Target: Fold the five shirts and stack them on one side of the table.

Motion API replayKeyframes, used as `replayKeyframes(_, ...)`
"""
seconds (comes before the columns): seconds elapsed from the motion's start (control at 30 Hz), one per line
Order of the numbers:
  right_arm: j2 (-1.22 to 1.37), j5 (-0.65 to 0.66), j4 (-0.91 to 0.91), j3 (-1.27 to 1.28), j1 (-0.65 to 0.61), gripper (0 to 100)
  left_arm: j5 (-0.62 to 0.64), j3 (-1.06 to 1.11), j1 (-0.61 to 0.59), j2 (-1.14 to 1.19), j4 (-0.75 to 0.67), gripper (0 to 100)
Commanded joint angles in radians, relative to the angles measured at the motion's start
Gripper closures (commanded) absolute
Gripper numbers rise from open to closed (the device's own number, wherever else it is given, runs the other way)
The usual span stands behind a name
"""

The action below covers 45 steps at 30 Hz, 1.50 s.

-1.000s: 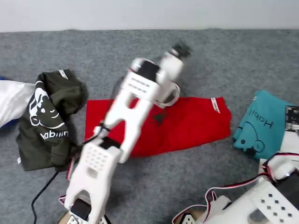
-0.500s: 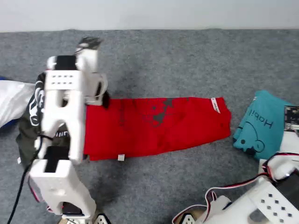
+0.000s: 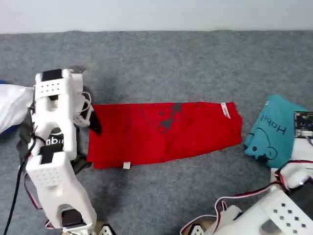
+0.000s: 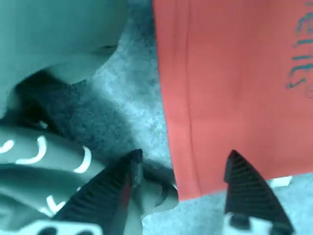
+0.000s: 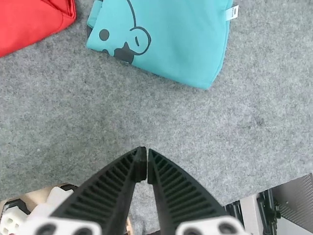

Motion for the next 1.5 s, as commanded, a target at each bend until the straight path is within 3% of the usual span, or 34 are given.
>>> replayKeyframes(0.0,-0.007,0.041,0.035,-0.006,0.004,98.7,0.002,-0.004,0.005,0.023,-0.037,73)
replayKeyframes(0.5,-0.015,0.097,0.036,-0.006,0.008,98.8,0.140,0.001,0.158,0.158,-0.120,74)
replayKeyframes(0.87,-0.016,0.097,0.036,-0.006,0.012,98.9,0.133,-0.004,0.160,0.176,-0.112,100)
replayKeyframes(1.33,-0.016,0.097,0.036,-0.006,0.012,98.9,0.127,-0.004,0.094,-0.046,-0.074,100)
replayKeyframes(1.47,-0.016,0.097,0.036,-0.006,0.012,98.9,0.106,-0.059,0.098,-0.064,-0.005,100)
